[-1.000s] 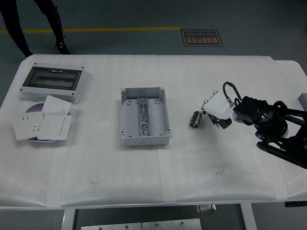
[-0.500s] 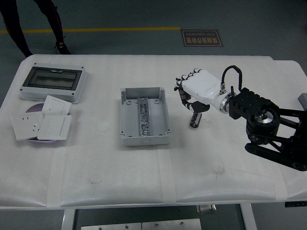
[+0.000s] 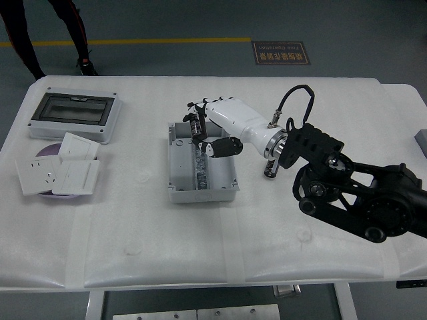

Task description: Pick up the battery,place it into the box

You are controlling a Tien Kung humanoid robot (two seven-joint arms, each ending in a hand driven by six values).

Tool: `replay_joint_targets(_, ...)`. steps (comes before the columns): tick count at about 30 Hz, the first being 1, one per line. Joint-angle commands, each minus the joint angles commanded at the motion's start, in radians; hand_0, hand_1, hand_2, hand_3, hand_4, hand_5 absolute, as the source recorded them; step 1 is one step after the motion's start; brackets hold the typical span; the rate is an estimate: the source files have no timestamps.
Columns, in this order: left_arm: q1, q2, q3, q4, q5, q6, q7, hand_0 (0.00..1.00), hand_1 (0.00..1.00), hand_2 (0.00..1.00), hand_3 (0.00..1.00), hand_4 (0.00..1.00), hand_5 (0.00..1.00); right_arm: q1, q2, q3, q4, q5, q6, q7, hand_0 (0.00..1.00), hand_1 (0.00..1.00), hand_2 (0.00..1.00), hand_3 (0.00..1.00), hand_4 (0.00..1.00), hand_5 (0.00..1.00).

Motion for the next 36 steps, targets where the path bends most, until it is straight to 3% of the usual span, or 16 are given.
replay_joint_targets(5, 0.002, -0.002, 0.005, 0.000, -0.006, -0.008, 0.007, 0.729, 0.693, 0.510, 0.516, 0.284, 0.002, -0.014, 0.017, -0.016, -0.028, 0.022, 0.001, 0.013, 0.857, 0.761, 0.805, 0.920, 0.755, 0.310)
replay_joint_targets(6, 0.002, -0.002, 0.006, 0.000, -0.007, -0.009, 0.008, 0.729, 0.690, 0.510, 0.516, 0.261, 0.002, -0.015, 0.019, -0.020, -0.032, 0.025, 0.001, 0.015, 0.998, 0.908, 0.992, 0.998, 0.874, 0.361)
replay_joint_targets(11, 0.002, -0.002, 0.005, 0.000, -0.006, -0.017, 0.015, 0.729, 0.690, 0.510, 0.516, 0.261, 0.002, -0.016, 0.022, -0.032, -0.050, 0.035, 0.005, 0.019, 0.998, 0.908, 0.992, 0.998, 0.874, 0.361)
replay_joint_targets(12, 0.002, -0.001, 0.006, 0.000, -0.006, -0.018, 0.015, 0.729, 0.688, 0.506, 0.512, 0.250, 0.002, -0.016, 0.021, -0.032, -0.054, 0.036, 0.005, 0.019, 0.998, 0.931, 0.998, 0.998, 0.930, 0.409)
replay_joint_targets(15, 0.002, 0.000, 0.008, 0.000, -0.007, -0.019, 0.017, 0.729, 0.688, 0.506, 0.512, 0.250, 0.002, -0.018, 0.015, -0.033, -0.071, 0.039, 0.005, 0.019, 0.998, 0.931, 0.998, 0.998, 0.930, 0.409)
replay_joint_targets(27, -0.001, -0.001, 0.027, 0.000, -0.039, -0.010, 0.012, 0.729, 0.686, 0.502, 0.503, 0.247, 0.002, -0.047, -0.113, -0.014, -0.264, 0.039, 0.012, 0.001, 0.998, 0.933, 0.998, 0.998, 0.966, 0.441)
replay_joint_targets(31, -0.001, 0.000, 0.028, 0.000, -0.040, -0.009, 0.011, 0.729, 0.684, 0.503, 0.507, 0.236, 0.002, -0.061, -0.129, -0.035, -0.306, 0.052, 0.022, -0.006, 0.998, 0.906, 0.967, 0.998, 0.964, 0.441)
replay_joint_targets(36, -0.002, 0.001, 0.026, 0.000, -0.038, -0.009, 0.011, 0.729, 0.682, 0.504, 0.508, 0.233, 0.002, -0.080, -0.136, -0.054, -0.309, 0.054, 0.029, -0.013, 0.998, 0.879, 0.940, 0.998, 0.963, 0.444)
